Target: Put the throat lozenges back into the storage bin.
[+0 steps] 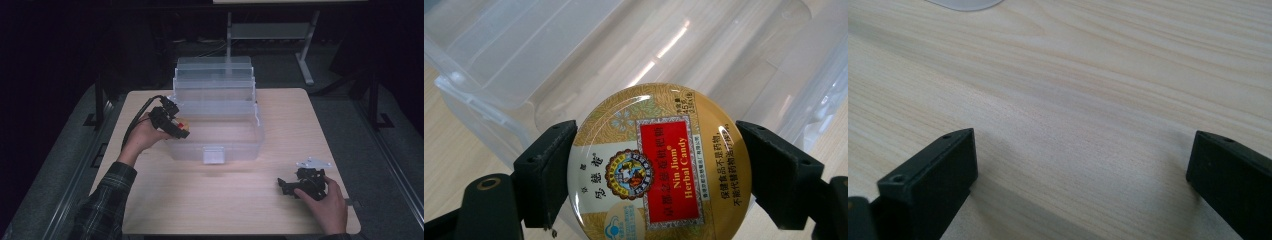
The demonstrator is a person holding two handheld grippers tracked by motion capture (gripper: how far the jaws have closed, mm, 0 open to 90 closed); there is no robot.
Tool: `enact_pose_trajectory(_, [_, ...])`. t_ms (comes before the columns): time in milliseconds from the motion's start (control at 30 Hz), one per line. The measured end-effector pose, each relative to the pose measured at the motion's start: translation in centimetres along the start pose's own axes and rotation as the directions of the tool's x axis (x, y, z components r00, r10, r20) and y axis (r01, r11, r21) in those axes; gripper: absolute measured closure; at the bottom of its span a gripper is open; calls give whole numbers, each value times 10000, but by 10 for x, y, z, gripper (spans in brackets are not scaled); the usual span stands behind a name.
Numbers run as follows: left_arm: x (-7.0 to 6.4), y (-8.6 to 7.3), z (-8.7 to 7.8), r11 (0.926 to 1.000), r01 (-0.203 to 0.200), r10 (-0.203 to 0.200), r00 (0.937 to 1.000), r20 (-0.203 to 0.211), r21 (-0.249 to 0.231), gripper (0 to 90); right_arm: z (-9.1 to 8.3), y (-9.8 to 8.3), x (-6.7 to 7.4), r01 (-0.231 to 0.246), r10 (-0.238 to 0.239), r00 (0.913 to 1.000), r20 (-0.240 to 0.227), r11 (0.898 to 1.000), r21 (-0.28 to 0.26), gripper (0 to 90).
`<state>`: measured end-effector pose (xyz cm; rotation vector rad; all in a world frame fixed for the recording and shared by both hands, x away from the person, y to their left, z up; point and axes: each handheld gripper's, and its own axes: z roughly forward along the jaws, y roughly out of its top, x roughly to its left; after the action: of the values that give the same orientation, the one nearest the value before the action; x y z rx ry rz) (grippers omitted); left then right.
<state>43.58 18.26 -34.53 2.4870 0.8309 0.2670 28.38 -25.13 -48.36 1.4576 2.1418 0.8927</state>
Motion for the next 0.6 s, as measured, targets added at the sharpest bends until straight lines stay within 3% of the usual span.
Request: enact_pose_trajectory(600, [2, -2, 4, 9999, 4, -6, 9999, 105, 168, 190, 0, 0, 0, 1, -1, 10000, 0, 10000, 0, 0])
